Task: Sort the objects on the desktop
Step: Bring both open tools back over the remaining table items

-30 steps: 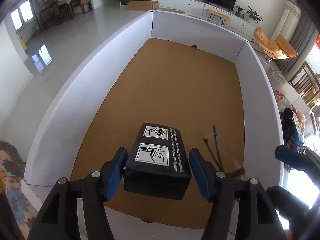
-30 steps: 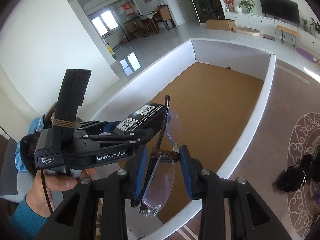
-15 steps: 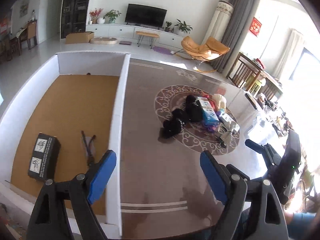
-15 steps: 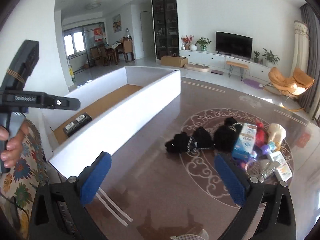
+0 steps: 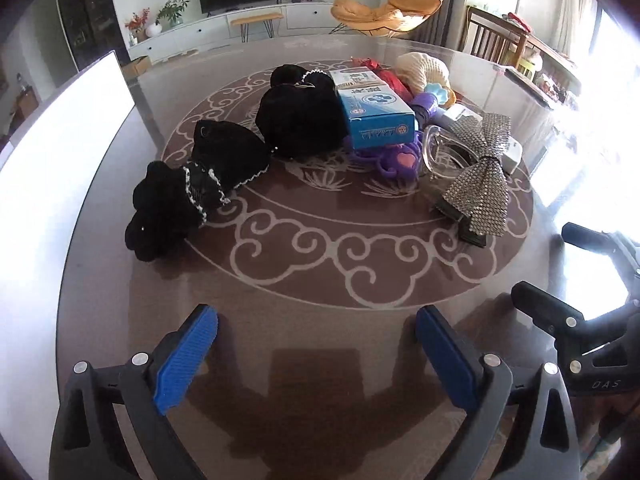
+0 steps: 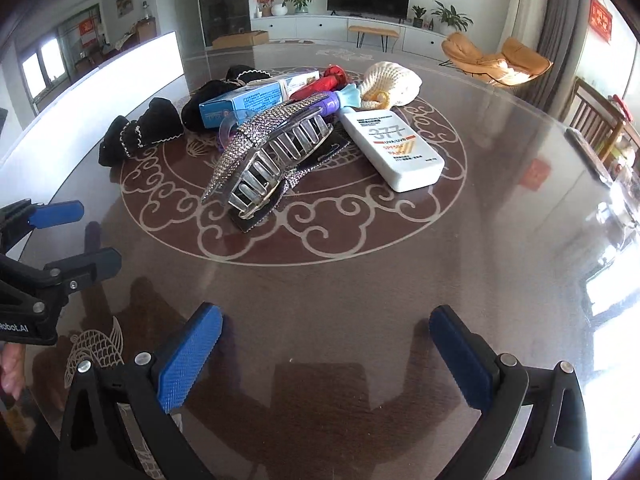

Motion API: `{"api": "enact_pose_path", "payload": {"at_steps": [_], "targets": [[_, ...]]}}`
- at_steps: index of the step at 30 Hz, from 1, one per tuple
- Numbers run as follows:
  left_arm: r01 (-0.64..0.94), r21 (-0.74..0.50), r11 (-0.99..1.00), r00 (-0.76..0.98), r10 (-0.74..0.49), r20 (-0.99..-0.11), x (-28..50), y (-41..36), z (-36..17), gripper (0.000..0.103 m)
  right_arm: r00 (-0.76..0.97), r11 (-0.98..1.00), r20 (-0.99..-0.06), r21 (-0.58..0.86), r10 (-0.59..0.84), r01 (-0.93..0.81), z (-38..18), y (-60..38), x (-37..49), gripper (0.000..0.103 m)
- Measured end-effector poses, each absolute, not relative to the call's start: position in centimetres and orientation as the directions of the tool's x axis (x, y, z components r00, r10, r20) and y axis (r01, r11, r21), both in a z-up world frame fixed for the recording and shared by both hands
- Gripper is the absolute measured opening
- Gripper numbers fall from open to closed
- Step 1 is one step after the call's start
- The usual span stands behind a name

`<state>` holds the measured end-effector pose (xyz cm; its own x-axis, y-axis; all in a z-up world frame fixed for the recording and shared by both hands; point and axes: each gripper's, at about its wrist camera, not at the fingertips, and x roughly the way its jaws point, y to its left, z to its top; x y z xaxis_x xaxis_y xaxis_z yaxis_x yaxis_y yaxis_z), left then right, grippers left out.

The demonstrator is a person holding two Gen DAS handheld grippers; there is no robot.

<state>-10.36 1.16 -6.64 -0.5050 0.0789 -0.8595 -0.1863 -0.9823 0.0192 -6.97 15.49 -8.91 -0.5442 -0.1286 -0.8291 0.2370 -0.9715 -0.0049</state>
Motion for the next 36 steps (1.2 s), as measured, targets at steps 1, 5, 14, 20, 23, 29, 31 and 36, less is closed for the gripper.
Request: {"api": "enact_pose_path", "payload": {"at_steps": [1,5,14,20,23,29,31,36], "targets": [[-0.19,0.021,-0.982,-0.516,0.082,-0.853,-11.2,1.4,-6.7,0.103,-0.546,-0.975,-0.829,-0.006,-0.12,0.224,-8.9,15.4,-7.6,0.103],[-0.199,-0.001,-0.98,-0.567,0.116,-0.815,-13.1,1.6,-6.7,0.103,-0.559,-0.985,-0.824,-0.01,-0.091,0.174,-8.8,14.9,-8.3,0.103],[-0.2,-0.003,-0.98,-0.569,0.119,-0.814,-13.2,1.4,-6.2,0.103,-0.564,-0.985,-0.821,-0.01,-0.089,0.17,-9.0,14.7,-8.3,0.103],[-0.2,-0.003,-0.98,-0.569,0.119,-0.814,-13.3,1.4,-6.2,0.103,-0.564,-0.985,-0.821,-0.01,-0.089,0.17,-9.0,14.7,-8.4,0.103],[-0.2,-0.003,-0.98,-0.569,0.119,-0.813,-13.3,1.4,-6.2,0.103,-0.564,-0.985,-0.821,-0.01,-0.089,0.17,-9.0,14.7,-8.4,0.103],[-0.2,-0.003,-0.98,-0.57,0.119,-0.813,-13.3,1.4,-6.2,0.103,-0.564,-0.985,-0.821,-0.01,-0.089,0.17,-9.0,14.6,-8.4,0.103],[-0.2,-0.003,-0.98,-0.57,0.119,-0.813,-13.3,1.4,-6.2,0.103,-0.565,-0.985,-0.821,-0.01,-0.089,0.17,-9.0,14.6,-8.4,0.103],[-0.2,-0.003,-0.98,-0.57,0.119,-0.813,-13.3,1.4,-6.3,0.103,-0.565,-0.985,-0.821,-0.011,-0.089,0.17,-9.0,14.6,-8.4,0.103]]}}
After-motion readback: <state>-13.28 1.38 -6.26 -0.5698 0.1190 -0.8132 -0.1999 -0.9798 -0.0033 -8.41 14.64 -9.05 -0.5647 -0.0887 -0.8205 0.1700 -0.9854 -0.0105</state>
